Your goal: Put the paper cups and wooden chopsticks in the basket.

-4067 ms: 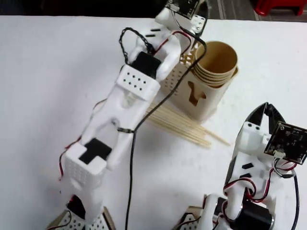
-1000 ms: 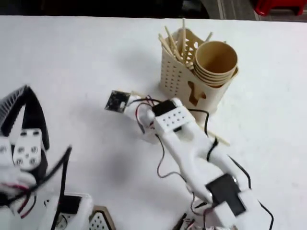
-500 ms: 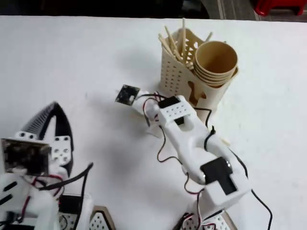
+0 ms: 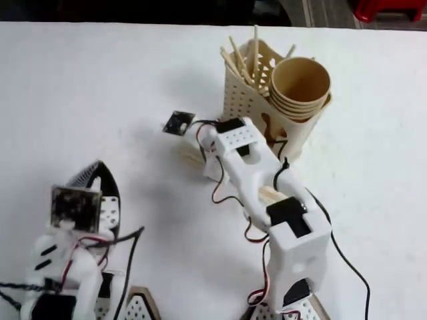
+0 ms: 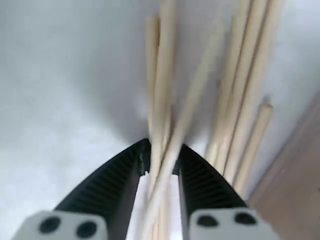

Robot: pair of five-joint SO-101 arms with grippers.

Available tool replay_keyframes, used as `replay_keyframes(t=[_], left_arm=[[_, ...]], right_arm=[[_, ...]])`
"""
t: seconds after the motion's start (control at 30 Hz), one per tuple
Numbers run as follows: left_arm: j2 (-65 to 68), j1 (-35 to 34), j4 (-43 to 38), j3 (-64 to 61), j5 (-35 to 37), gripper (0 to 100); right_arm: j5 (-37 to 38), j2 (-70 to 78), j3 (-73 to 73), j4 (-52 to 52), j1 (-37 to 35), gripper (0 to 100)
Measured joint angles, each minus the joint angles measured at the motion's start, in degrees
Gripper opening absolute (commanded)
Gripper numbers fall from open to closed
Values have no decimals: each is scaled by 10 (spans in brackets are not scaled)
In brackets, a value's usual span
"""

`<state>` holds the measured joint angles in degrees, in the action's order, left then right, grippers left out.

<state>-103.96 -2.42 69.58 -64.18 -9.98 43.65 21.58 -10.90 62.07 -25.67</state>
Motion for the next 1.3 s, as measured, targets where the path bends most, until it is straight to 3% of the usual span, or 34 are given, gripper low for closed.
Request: replay_keyframes(t=[0.3, 0.63, 1.1, 1.3], left_arm=[[0, 0, -6, -84, 0, 25], [3, 0, -87, -211, 0, 25], [4, 0, -115, -252, 0, 25], [4, -1, -115, -252, 0, 25]], right_arm=[[0, -5, -1, 34, -5, 18], [-20, -147, -8, 94, -11, 18], [-136, -372, -8, 113, -18, 18], [-179, -455, -8, 113, -55, 18]])
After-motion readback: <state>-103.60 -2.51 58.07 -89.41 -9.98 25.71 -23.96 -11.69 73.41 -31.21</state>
